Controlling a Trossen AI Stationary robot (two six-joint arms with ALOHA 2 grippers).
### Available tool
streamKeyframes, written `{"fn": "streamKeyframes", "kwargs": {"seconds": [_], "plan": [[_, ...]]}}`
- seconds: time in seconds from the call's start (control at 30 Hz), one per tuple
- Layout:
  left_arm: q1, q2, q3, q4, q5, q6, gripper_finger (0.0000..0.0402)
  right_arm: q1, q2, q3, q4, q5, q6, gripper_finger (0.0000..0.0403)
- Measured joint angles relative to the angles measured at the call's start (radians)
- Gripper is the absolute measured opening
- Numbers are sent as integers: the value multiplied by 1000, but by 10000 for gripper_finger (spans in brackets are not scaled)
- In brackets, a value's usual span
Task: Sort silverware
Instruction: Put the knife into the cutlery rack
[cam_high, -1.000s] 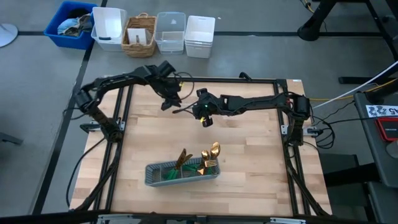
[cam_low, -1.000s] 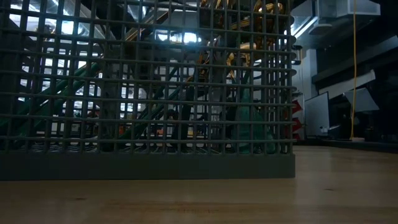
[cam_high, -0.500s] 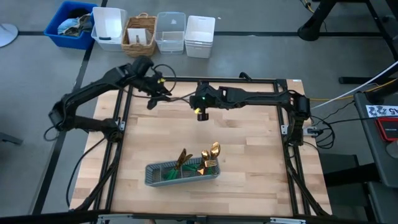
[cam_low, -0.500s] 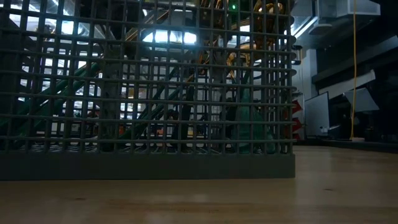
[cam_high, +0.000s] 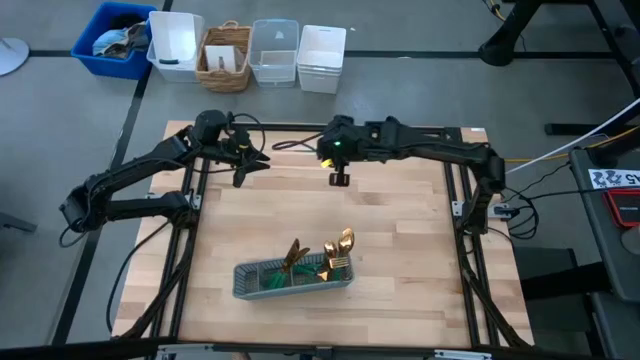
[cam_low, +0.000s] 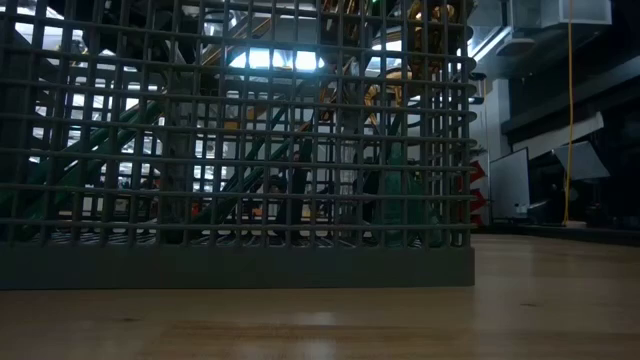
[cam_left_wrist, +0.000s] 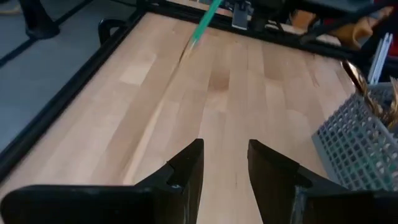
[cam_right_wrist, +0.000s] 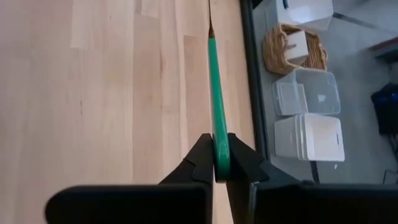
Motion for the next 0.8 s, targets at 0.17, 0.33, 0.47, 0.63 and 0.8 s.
{"fn": "streamKeyframes", "kwargs": {"seconds": [0.17,0.33,0.47,0.63,0.8], "plan": [[-8,-4,-62,92,0,-76,113,0,-89,1,-86,5,70,20],[-44,17,-116,170,1,-126,113,0,-184,-13,-167,-1,174,20],[-95,41,-155,258,1,-180,113,0,-260,-119,-166,-2,268,20],[-157,75,-157,300,1,-175,113,15,-372,-360,-15,15,386,20],[-220,105,-157,370,1,-175,113,13,-507,-619,219,81,466,20]]}}
